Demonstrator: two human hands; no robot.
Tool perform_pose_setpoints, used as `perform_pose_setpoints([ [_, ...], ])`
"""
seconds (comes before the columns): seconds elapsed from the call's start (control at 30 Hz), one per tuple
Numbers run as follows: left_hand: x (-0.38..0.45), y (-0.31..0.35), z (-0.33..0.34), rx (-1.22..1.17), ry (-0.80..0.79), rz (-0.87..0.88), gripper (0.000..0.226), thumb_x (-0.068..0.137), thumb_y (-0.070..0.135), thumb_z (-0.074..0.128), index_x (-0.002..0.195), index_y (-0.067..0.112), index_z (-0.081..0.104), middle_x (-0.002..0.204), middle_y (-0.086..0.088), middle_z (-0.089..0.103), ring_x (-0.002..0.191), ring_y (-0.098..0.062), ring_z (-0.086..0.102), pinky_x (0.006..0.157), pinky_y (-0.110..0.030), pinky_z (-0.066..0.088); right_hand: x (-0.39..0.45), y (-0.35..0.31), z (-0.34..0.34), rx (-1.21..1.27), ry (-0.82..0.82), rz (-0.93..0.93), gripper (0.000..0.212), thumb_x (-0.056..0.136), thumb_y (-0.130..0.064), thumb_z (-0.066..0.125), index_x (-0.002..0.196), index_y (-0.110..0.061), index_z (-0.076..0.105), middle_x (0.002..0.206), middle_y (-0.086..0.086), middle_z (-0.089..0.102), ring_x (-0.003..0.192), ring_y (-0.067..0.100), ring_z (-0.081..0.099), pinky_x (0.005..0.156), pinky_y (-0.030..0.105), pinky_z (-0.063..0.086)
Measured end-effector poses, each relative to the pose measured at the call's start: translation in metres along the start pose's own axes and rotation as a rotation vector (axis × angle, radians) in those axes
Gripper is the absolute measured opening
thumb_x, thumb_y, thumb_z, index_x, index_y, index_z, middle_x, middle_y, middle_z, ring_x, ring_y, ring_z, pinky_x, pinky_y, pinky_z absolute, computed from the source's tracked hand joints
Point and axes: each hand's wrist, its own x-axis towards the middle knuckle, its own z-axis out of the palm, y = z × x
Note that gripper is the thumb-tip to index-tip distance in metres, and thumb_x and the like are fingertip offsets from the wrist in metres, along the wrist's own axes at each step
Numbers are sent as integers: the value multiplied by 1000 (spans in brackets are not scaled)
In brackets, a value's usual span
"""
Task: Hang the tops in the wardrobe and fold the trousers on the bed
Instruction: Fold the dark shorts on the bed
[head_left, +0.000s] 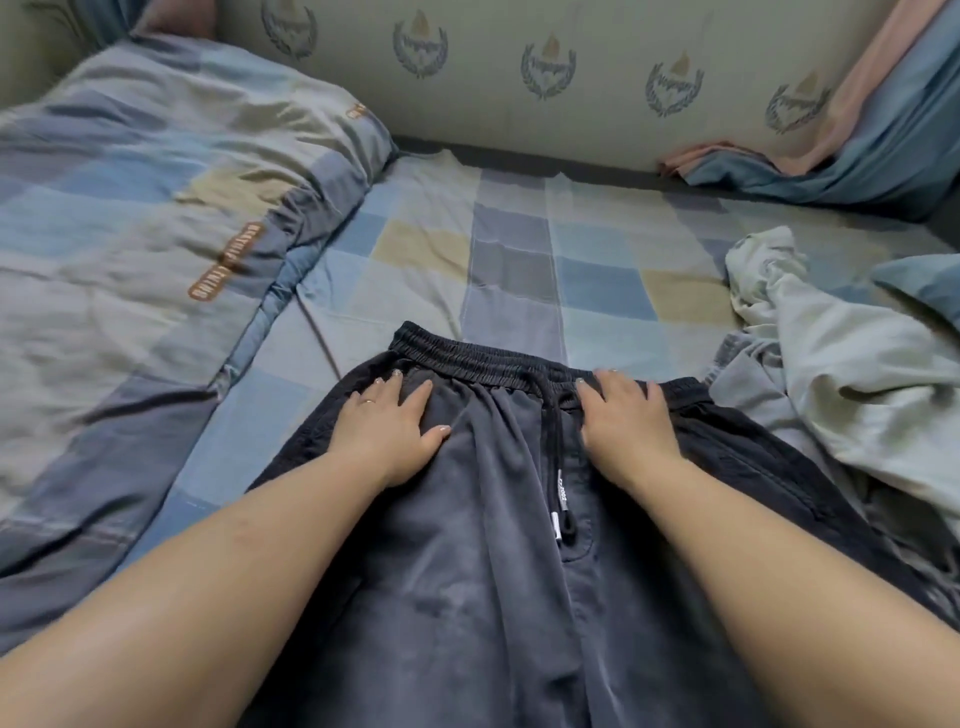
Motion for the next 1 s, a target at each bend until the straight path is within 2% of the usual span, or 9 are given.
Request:
perform_pose_setpoints([
  [0.2,-128,-66,-1,-260,141,-203,58,93,52,45,146,31,34,152,0,31,138,-21,30,111,-35,25,-26,-135,-59,359,158,-455,38,92,-19,46,128,-10,53,150,10,36,138,25,31,112,39,25],
  [0.3,-179,-94,0,-262,157,-208,56,92,50,50,144,30,39,141,4,45,129,-19,42,106,-31,34,-30,-179,-79,268,215,-552,24,93,-18,46,115,-12,51,129,9,51,116,30,47,89,38,36],
  [0.4,-202,-107,-7,-343,99,-207,59,91,47,54,145,33,35,134,3,47,124,-19,45,104,-30,35,-30,-206,-89,277,81,-572,32,93,-10,40,125,-16,44,114,9,53,101,33,55,66,36,36],
  [0.5,-214,-111,-10,-441,5,-182,61,92,44,56,147,40,29,133,3,41,124,-12,43,102,-23,35,-41,-234,-87,213,-107,-611,46,94,-15,34,138,-26,36,120,11,56,105,35,57,71,37,39],
  [0.63,-235,-112,-24,-328,-172,-109,59,90,44,57,143,46,31,130,4,44,124,-14,45,103,-26,36,-49,-256,-75,361,-169,-461,36,95,-37,28,117,-17,48,118,17,60,106,35,56,70,37,34],
  [0.77,-274,-107,-50,-209,-278,-10,50,89,42,60,134,52,41,121,11,48,120,-10,49,99,-22,37,-51,-259,-83,484,-92,-234,51,93,-57,37,108,-11,56,106,12,62,100,33,58,65,34,35],
  [0.9,-304,-81,-79,-375,-189,100,59,86,43,61,137,55,34,130,27,43,124,6,39,97,-4,25,-47,-243,-93,779,-277,-79,24,88,-17,55,105,-9,70,112,9,68,105,27,61,78,27,47],
  [0.97,-309,-58,-90,-437,-148,166,63,84,49,55,138,54,25,133,27,45,123,5,41,102,-10,30,-48,-222,-102,1000,-324,-41,32,88,-5,50,111,-12,71,114,5,68,101,19,62,80,23,47],
  [1.0,-311,-43,-94,-447,-132,201,65,81,53,51,138,53,20,134,25,47,123,2,44,104,-19,35,-52,-206,-108,1081,-323,-28,35,88,-3,48,114,-12,70,112,6,68,91,16,62,73,20,47],
])
